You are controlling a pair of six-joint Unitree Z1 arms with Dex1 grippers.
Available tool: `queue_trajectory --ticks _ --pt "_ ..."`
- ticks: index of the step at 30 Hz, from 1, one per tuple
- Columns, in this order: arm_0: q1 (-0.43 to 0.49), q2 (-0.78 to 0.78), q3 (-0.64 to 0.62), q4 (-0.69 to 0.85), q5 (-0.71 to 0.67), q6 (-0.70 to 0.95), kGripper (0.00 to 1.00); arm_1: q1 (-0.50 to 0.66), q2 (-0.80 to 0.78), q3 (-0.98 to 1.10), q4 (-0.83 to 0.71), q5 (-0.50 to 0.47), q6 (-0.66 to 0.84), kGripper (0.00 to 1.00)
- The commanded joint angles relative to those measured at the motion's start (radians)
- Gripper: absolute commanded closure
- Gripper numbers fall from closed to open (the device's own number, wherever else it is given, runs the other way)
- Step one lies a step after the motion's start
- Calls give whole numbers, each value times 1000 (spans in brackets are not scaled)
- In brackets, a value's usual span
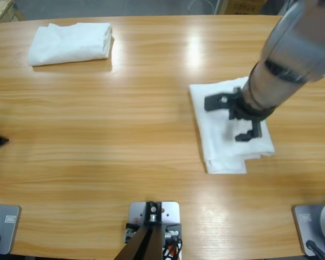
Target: Fold clothes
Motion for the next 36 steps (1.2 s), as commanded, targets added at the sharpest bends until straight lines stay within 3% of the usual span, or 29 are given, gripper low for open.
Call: queue_trajectory --ticks 1,8,14,18,29,36 --pt "73 310 -419 89 84 -112 1 -39 -102 -257 133 31 370 0" --pt "259 865 -1027 268 178 -14 0 -71 -88 -266 158 27 459 0" --pt "390 1176 -1403 336 168 164 0 -71 -90 -199 128 30 462 0" --pt "428 1328 -1570 361 128 179 0 -86 -82 -172 95 23 462 0" --pt "484 1666 -1877 450 -14 132 13 -170 -70 -122 86 9 463 0" --pt "470 1720 -1914 570 -25 113 15 -171 -33 -132 77 3 463 0"
